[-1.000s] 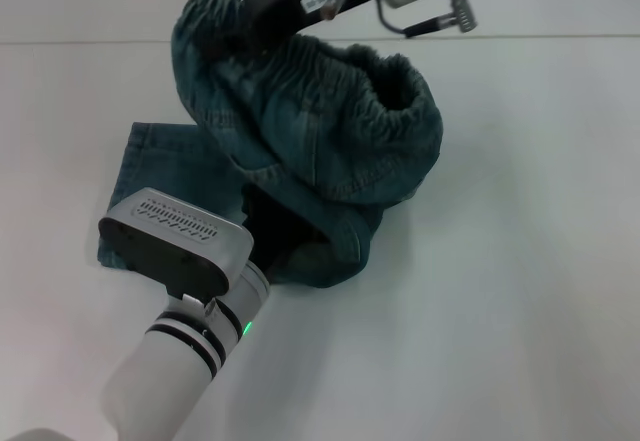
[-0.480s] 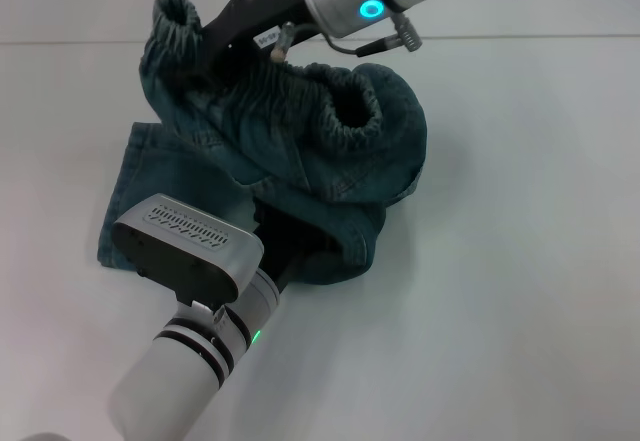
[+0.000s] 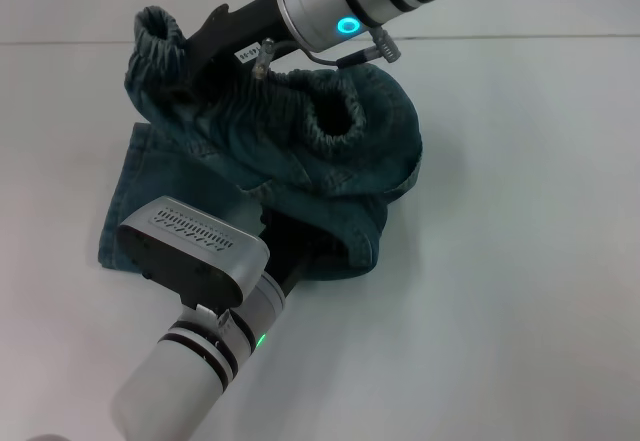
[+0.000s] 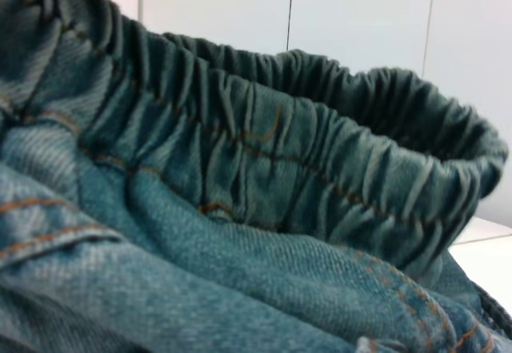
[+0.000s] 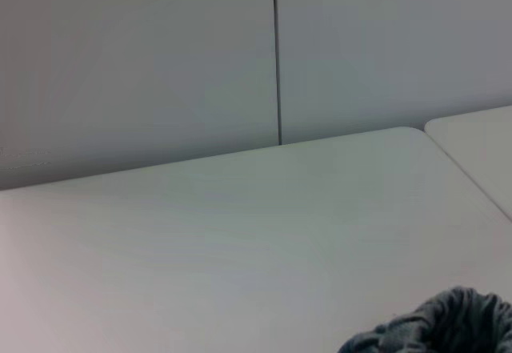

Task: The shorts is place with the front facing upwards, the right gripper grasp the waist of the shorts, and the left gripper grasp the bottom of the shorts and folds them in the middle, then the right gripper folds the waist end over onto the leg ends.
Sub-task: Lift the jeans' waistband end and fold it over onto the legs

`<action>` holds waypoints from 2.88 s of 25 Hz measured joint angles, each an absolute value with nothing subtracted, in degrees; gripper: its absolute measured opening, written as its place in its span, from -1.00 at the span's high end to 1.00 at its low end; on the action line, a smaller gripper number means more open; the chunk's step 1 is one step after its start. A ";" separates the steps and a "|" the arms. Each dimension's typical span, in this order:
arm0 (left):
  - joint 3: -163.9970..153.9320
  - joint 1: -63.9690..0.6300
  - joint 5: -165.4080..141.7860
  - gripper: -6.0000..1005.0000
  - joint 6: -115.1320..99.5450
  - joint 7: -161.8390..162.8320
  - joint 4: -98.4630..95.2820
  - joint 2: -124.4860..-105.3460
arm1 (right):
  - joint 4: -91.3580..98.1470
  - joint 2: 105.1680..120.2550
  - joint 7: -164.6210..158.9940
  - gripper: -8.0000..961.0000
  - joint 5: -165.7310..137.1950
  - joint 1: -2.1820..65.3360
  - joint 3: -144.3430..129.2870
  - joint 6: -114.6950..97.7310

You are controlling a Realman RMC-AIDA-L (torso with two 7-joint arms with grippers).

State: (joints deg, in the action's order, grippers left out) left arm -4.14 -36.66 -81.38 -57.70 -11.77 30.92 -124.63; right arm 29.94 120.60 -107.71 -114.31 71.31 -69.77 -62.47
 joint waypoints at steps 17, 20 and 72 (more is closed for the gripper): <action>-1.79 -34.30 -81.39 0.99 -59.52 -11.77 29.88 -124.63 | 54.71 119.41 -115.79 0.77 -106.32 47.57 -59.40 -73.29; -1.79 -33.96 -81.38 0.98 -60.41 -11.77 29.74 -124.58 | 54.79 119.07 -115.80 0.77 -103.85 43.68 -54.90 -76.43; 5.76 -40.00 -92.89 0.99 -52.50 -11.24 32.51 -124.63 | 53.70 114.32 -124.02 0.77 -121.21 51.59 -42.54 -92.18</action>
